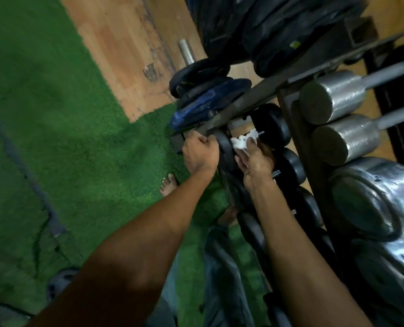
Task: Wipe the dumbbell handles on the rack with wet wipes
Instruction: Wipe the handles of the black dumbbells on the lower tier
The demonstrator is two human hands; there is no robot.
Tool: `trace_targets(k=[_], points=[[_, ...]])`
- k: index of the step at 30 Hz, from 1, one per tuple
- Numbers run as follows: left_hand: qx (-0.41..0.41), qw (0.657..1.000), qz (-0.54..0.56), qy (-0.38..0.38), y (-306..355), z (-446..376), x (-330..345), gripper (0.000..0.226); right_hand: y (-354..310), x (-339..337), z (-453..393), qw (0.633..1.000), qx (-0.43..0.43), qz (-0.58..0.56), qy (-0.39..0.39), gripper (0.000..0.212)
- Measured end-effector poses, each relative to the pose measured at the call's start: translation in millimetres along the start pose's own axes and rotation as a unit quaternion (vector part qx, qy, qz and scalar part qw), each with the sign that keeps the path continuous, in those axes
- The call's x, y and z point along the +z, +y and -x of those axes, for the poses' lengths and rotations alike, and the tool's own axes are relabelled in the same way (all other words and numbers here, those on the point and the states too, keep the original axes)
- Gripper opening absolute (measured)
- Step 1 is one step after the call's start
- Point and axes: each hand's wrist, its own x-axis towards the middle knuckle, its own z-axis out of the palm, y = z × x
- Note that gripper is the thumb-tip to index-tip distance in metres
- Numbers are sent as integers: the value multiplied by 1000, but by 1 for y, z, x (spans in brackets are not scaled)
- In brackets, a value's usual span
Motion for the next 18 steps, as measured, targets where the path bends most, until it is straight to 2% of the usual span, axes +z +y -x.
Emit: trace_targets(k=[2, 5, 7, 12, 18], points=[[6, 999, 14, -30, 5, 6, -25, 19, -4, 4, 24, 1000, -7, -16, -11, 17], [17, 998, 37, -52, 20, 13, -68, 22, -15, 14, 67, 999, -17, -11, -29, 12], [28, 996, 51, -61, 30, 17, -97, 20, -21, 22, 93, 999, -26, 1, -34, 18], [41, 994, 81, -56, 52, 27, -158, 22, -38, 47, 148, 997, -46, 26, -56, 29], [77, 991, 100, -55, 83, 32, -217, 22, -57, 88, 199, 992, -74, 11, -102, 22]])
